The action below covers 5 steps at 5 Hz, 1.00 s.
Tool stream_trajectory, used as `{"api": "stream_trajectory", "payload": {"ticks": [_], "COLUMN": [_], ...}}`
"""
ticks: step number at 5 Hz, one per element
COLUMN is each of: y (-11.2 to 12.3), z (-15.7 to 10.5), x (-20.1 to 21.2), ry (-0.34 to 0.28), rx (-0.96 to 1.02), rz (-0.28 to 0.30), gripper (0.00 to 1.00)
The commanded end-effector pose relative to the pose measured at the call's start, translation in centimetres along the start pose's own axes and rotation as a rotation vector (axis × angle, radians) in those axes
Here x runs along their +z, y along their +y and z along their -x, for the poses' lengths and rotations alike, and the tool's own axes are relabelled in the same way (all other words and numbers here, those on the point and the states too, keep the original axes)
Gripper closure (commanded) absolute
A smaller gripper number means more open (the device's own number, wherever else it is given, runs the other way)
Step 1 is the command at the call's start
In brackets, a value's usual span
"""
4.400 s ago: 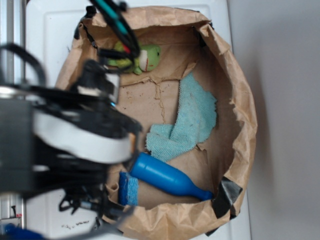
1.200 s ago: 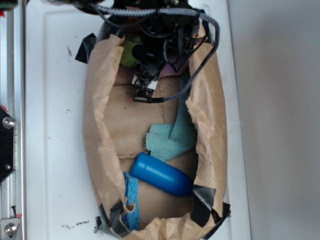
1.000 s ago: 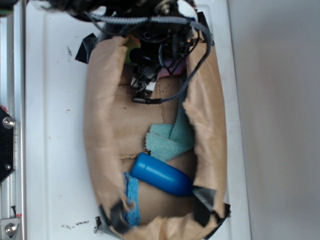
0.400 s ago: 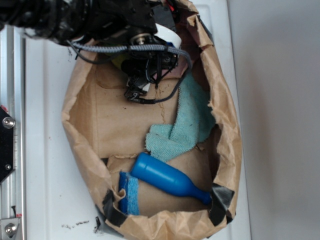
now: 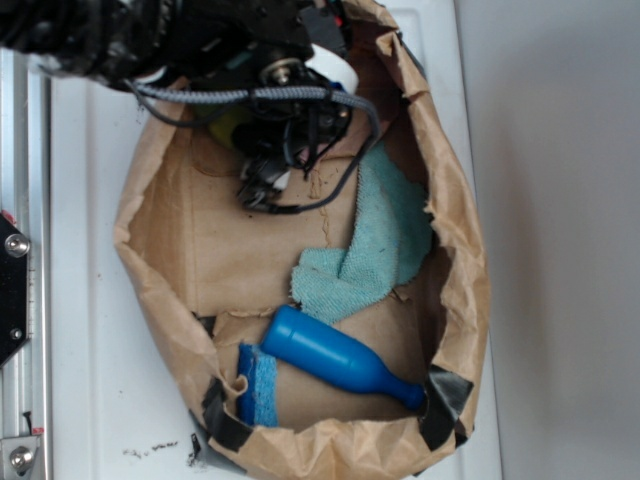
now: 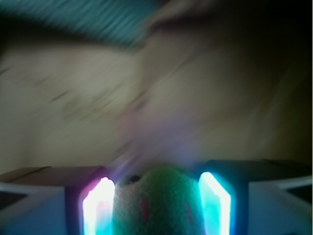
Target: Grab the green animal.
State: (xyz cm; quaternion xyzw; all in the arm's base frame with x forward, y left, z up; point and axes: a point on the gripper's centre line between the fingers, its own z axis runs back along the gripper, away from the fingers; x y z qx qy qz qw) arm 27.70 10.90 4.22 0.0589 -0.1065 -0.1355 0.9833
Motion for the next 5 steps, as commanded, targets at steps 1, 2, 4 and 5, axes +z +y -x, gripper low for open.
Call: {"api": "stream_trajectory", "payload": {"ticks": [1, 2, 4, 5], "y": [-0.9, -2.3, -4.5, -4.2], "z": [-2.5, -3.2, -3.9, -4.5], "x": [11.1, 14.2, 17.8, 18.4], "ry": [-0.035, -0.028, -0.093, -0.100], "rx": [0.051, 0.065, 0.074, 0.090], "rz": [0.113, 0.127, 0.098, 0.106], "gripper": [1.00, 1.00, 1.00, 1.00]}}
